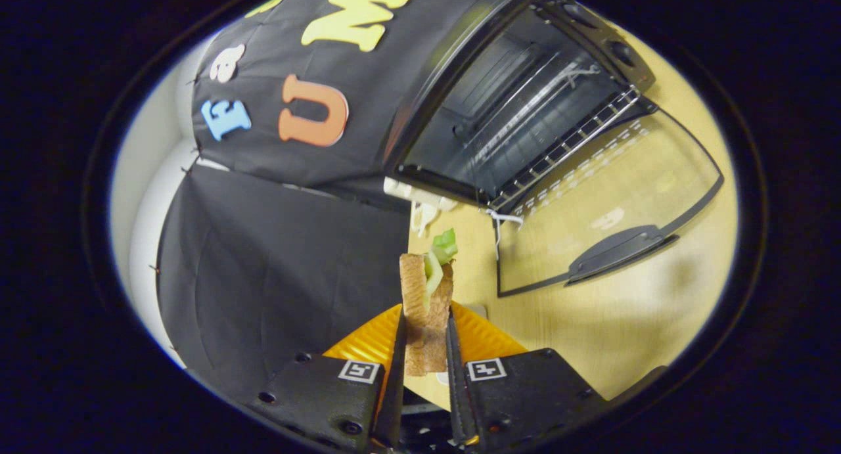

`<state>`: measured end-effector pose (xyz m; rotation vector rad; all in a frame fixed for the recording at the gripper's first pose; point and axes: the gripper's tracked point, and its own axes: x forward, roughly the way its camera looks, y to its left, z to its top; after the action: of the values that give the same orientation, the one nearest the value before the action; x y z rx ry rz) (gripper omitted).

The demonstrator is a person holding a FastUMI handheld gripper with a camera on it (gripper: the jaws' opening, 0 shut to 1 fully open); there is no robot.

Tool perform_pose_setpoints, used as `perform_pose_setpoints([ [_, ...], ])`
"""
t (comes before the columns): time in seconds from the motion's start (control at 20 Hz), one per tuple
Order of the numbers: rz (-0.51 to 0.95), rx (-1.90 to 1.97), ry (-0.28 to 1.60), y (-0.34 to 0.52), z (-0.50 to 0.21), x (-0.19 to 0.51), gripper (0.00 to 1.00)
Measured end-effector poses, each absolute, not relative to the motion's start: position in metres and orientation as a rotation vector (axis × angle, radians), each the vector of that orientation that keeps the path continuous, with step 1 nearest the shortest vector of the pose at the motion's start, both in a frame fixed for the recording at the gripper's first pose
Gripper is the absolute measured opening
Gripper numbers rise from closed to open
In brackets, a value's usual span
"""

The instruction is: Open the toaster oven, put the food inside, and close the toaster oven door.

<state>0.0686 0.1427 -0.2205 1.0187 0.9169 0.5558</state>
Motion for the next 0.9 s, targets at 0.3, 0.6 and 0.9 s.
perform_pose_setpoints([
  [0.3, 0.321, 1.206, 0.641, 0.087, -0.217, 0.113, 0.35],
  [0.6, 0.093, 1.324, 0.424, 0.032, -0.216, 0.143, 0.35],
  [0.9, -0.054, 1.361, 0.318, 0.006, -0.236, 0.207, 0.35],
])
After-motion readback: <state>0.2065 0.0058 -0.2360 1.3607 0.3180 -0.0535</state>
